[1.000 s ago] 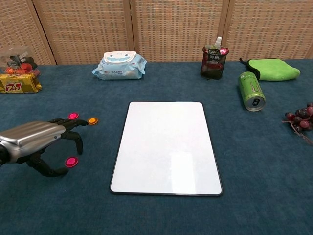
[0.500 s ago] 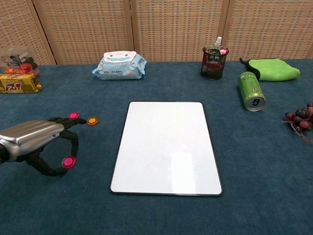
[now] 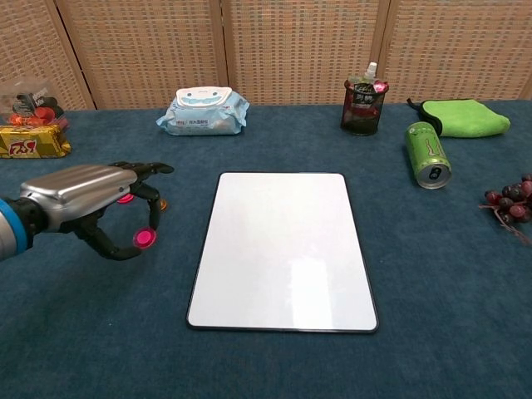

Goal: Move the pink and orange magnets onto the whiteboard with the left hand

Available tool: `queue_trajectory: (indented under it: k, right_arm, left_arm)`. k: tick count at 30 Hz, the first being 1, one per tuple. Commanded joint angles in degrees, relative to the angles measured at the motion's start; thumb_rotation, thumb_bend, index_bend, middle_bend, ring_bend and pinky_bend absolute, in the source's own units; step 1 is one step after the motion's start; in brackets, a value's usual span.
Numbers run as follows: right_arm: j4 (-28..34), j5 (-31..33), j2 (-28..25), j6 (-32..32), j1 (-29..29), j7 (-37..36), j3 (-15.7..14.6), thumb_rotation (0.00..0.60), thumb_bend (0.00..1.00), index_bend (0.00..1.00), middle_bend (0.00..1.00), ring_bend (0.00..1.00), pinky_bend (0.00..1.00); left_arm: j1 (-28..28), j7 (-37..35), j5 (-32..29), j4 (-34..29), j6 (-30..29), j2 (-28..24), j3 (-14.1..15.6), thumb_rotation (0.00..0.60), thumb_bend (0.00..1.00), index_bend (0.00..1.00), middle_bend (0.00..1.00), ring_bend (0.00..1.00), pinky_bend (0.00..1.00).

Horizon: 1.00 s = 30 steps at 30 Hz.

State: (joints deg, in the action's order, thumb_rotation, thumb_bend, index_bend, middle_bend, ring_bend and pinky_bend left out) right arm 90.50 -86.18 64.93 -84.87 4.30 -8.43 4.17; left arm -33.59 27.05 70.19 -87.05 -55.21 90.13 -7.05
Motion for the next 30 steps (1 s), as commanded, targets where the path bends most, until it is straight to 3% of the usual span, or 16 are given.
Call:
queue_trajectory:
  k: [1,10,24,26,30]
  right_arm:
    - [0.0,0.1,0.0,0.1,0.0,0.0,0.0,0.6,0.31,0.09,0.0,0.0,0.0]
    - [0.1,0.5,-0.3,0.7,0.2,-0.6,0.1,0.6,0.31,0.09,0.0,0.0,0.0]
    - [0.1,0.6,-0.4,0.9,0.3,-0.8,0.1,0.6,0.31,0.09,0.0,0.0,0.0]
    - [0.1,0.6,-0.4,0.9,0.3,-0.8,0.1,0.6,0.31,0.09,0.0,0.0,0.0]
    - [0.1,0.6,-0.4,0.8,0.3,-0.8,0.1,0.6,0.31,0.09,0.0,0.0,0.0]
  left_arm:
    - [-2.4,3.3,-3.0,-2.2,1.6,0.5,-1.7,0.6,0.31,0.54,0.0,0.0,0.0]
    - [-7.8,11.1,-9.1,-4.4,4.2,4.3,-2.4,0.6,0.31,0.54,0.0,0.0,0.0]
    - [-10.0,13.7,-11.7,-6.8,3.9,5.7,1.6,0.6,0.3,0.54,0.0,0.0,0.0]
    - [-10.2,13.8,-11.9,-6.9,3.7,5.8,2.1,0.6,0.29,0.49,0.0,0.0,0.0]
    - [-10.3,14.0,-12.1,-7.1,3.2,5.7,2.7,0.6,0.24,0.22,0.0,0.0,0.0]
